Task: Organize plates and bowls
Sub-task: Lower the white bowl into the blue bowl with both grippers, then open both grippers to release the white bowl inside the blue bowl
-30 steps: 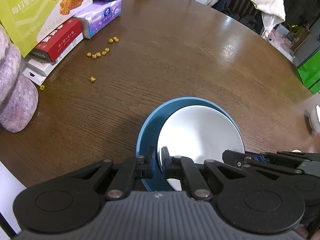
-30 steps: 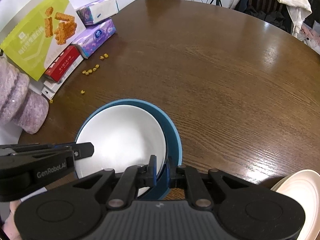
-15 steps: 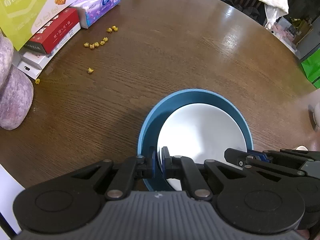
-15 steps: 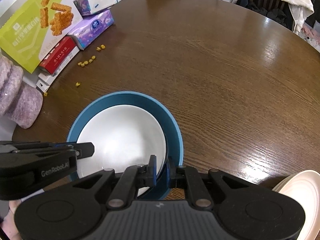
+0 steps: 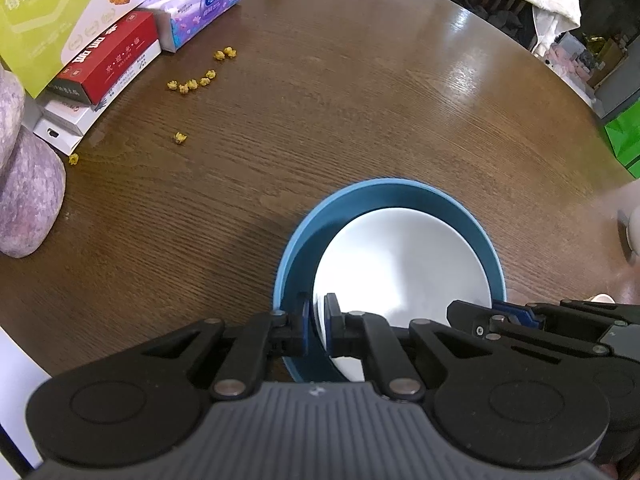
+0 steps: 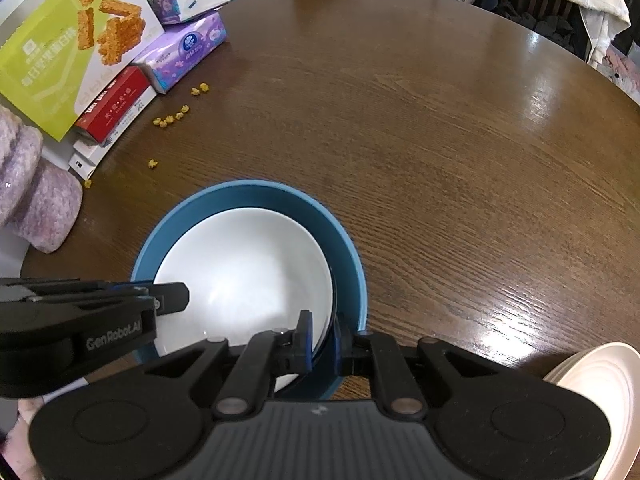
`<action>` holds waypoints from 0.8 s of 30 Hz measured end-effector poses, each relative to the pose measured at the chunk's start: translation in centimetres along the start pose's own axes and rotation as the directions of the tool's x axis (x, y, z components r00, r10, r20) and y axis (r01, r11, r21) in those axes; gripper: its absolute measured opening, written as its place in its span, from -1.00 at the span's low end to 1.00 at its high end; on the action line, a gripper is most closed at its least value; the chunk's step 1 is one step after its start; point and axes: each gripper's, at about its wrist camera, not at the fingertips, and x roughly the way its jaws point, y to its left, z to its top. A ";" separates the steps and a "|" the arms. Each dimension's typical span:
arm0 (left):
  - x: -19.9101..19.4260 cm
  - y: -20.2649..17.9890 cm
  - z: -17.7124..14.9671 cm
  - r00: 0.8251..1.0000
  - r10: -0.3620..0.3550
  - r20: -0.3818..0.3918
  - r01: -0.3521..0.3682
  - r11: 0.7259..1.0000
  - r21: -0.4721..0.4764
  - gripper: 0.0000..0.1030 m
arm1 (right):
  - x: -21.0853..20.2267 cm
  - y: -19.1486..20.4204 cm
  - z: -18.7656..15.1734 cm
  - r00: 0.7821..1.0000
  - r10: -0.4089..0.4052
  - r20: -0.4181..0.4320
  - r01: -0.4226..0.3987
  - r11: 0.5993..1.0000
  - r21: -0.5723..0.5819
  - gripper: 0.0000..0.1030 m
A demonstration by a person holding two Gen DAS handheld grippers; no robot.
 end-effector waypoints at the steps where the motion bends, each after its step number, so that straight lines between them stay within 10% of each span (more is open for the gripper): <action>1: 0.0 0.1 0.0 1.000 -0.001 0.002 0.001 1.000 0.000 -0.84 | 0.0 0.0 0.0 1.000 0.001 -0.001 -0.001 1.000 0.000 -0.76; 18: -2.0 0.1 0.2 0.999 -0.029 0.036 0.030 0.999 -0.013 -0.79 | -1.8 0.0 0.4 1.000 0.010 0.024 -0.010 1.000 0.006 -0.55; 24: -3.9 -0.2 0.0 0.996 -0.025 0.081 0.026 1.000 -0.005 -0.41 | -4.3 -0.4 0.6 0.996 0.036 0.086 -0.036 0.999 0.008 -0.26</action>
